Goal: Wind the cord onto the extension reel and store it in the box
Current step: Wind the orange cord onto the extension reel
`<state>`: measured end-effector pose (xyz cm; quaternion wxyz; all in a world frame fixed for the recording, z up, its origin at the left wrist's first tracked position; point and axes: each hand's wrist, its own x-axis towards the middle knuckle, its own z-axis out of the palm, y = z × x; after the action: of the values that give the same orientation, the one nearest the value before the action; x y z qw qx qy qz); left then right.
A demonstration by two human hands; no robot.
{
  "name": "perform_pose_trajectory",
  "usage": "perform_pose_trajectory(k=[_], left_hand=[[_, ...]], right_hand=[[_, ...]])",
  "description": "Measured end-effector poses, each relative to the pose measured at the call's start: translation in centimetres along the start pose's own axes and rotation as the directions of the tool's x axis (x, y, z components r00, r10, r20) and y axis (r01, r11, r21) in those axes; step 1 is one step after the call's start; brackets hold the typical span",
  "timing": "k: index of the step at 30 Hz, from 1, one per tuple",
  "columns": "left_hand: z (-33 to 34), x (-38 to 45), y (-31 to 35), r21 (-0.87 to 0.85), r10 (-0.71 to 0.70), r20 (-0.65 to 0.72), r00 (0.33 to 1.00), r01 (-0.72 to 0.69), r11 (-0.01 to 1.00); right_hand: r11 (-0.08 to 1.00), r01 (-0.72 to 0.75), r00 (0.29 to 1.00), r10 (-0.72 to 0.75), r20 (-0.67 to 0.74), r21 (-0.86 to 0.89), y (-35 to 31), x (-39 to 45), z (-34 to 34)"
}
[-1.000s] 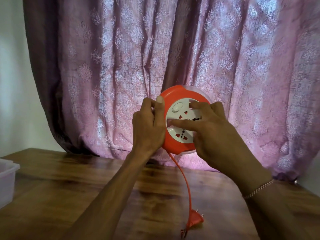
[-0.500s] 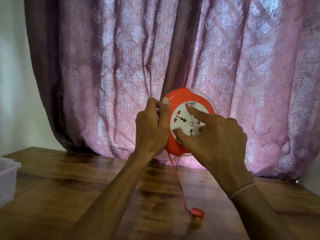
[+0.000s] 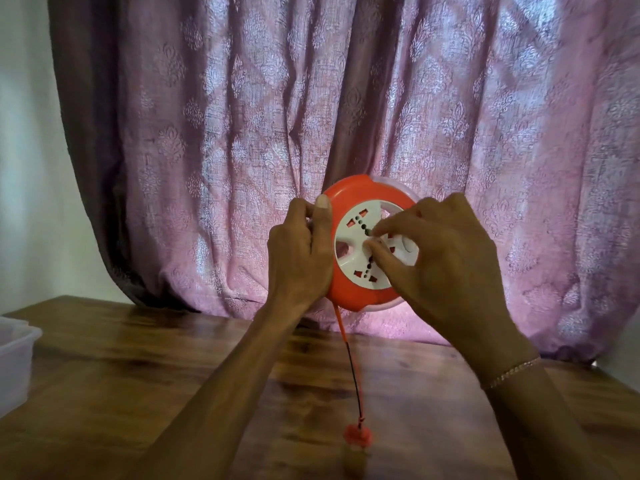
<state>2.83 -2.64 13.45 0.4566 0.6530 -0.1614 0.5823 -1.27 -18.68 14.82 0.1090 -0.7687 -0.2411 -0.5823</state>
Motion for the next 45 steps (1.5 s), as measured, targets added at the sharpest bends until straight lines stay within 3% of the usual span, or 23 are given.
perform_pose_trajectory(k=[3, 7, 14, 21, 25, 33, 36, 39, 41, 45], left_hand=[[-0.1, 0.1, -0.3, 0.000, 0.009, -0.008, 1.000, -0.009, 1.000], [0.0, 0.2, -0.5, -0.001, 0.015, -0.004, 1.000, -0.015, 1.000], [0.0, 0.1, -0.4, -0.004, 0.016, 0.005, 1.000, -0.016, 1.000], [0.0, -0.1, 0.3, -0.014, 0.025, 0.003, 1.000, -0.025, 1.000], [0.0, -0.2, 0.5, -0.025, 0.009, 0.009, 1.000, -0.009, 1.000], [-0.3, 0.1, 0.1, -0.002, 0.002, 0.006, 1.000, -0.002, 1.000], [-0.3, 0.2, 0.0, 0.005, 0.007, 0.000, 1.000, -0.007, 1.000], [-0.2, 0.2, -0.1, 0.008, -0.003, 0.007, 1.000, 0.003, 1.000], [-0.2, 0.2, -0.2, 0.002, -0.005, 0.017, 1.000, 0.005, 1.000], [-0.2, 0.2, -0.3, 0.012, 0.012, 0.018, 1.000, -0.012, 1.000]], right_hand=[[0.997, 0.080, 0.971, -0.078, 0.227, -0.001, 0.6, 0.0, -0.7], [0.983, 0.154, 0.938, -0.112, 0.329, -0.104, -0.1, -0.1, -0.3], [0.968, 0.158, 0.971, -0.116, 0.206, -0.195, -0.5, -0.5, 0.5], [0.968, -0.231, 0.971, 0.236, 0.041, -0.095, -1.9, -0.7, 1.0], [0.952, -0.302, 0.952, 0.304, 0.031, -0.052, -2.1, -0.7, 1.2], [0.999, -0.036, 0.992, 0.031, -0.124, -0.035, 0.3, -0.1, 0.2], [0.994, 0.063, 0.991, -0.073, 0.114, 0.092, 1.5, 0.3, -0.2], [0.990, 0.070, 0.929, -0.109, 0.353, 0.120, 1.3, 0.1, 0.0], [0.995, 0.092, 0.920, -0.095, 0.380, 0.026, 0.5, 0.0, 0.4], [0.981, 0.153, 0.951, -0.112, 0.287, -0.123, -0.2, -0.2, 0.6]])
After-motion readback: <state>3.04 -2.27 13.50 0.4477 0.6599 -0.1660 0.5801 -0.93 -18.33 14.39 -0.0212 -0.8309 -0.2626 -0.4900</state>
